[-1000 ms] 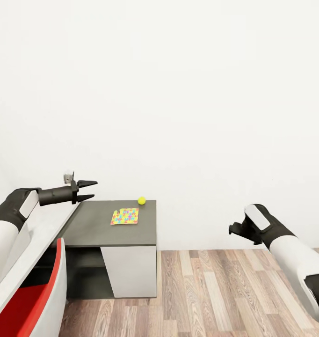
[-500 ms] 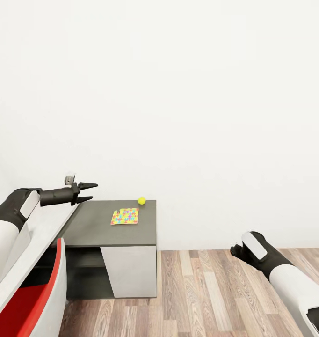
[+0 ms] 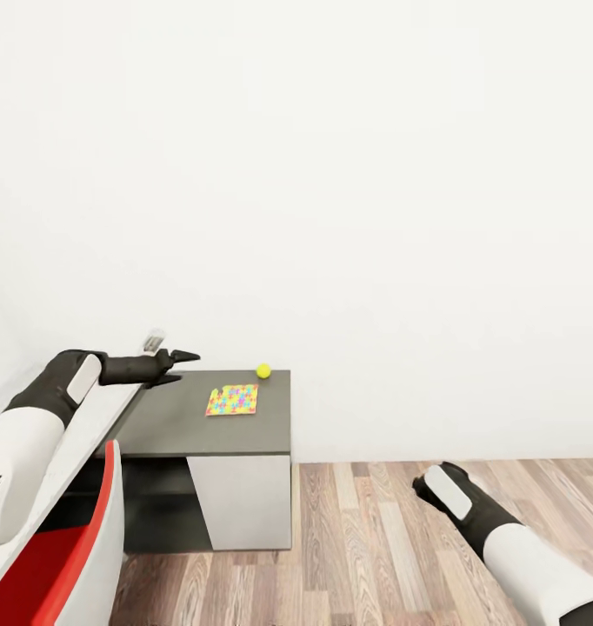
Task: Put all the toys in the child's room - the three board games (two on the bed and one on the table), the two jigsaw puzzles on the table, and the tennis ball on the table - inside the toy box on the table in the child's room.
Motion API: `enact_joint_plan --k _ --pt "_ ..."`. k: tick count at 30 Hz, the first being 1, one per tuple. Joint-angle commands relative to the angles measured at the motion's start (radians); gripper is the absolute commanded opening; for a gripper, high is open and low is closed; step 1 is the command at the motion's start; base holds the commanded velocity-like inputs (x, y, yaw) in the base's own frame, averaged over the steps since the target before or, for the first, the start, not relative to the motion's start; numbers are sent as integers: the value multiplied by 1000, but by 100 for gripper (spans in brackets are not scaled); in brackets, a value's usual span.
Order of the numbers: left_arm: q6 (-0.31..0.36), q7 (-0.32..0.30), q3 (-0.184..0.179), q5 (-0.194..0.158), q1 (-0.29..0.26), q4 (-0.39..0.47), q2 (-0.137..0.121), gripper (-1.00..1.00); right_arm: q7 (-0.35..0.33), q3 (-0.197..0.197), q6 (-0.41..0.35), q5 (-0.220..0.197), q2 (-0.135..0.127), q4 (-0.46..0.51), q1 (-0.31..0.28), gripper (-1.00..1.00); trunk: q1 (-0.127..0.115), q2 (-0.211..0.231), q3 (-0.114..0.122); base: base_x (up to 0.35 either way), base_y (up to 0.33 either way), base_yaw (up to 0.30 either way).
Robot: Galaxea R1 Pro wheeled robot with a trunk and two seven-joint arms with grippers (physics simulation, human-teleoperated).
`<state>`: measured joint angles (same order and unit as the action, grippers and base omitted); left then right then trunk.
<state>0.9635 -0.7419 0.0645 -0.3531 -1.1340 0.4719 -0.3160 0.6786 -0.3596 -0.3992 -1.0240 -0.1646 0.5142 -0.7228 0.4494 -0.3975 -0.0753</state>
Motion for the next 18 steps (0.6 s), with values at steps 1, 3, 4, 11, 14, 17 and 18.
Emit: enact_joint_plan --k 1,3,4,11,14,17,18 --pt "-5 27 4 5 -1 0 14 100 6 -24 -2 -4 3 2 0 100 1 -3 -3 0 0 0" --pt "-18 73 3 5 -1 0 32 100 6 -43 1 -4 7 1 1 100 1 -3 -6 0 0 0" --pt "-27 104 3 6 -1 -1 42 100 6 -51 3 -4 9 0 1 100 1 -3 -7 0 0 0" --pt "-95 333 3 4 -1 0 94 100 6 -64 7 -4 11 0 2 100 1 -3 -16 0 0 0" --pt "-139 426 2 5 -1 0 132 100 6 -65 21 -4 11 0 2 100 1 -3 -20 0 0 0" --pt "-170 496 2 10 -1 0 157 100 6 -65 43 -4 11 -1 2 100 1 -3 -24 0 0 0" --pt "-178 527 0 16 -1 -1 167 100 6 -65 52 -4 11 -1 2 100 1 -3 -25 0 0 0"
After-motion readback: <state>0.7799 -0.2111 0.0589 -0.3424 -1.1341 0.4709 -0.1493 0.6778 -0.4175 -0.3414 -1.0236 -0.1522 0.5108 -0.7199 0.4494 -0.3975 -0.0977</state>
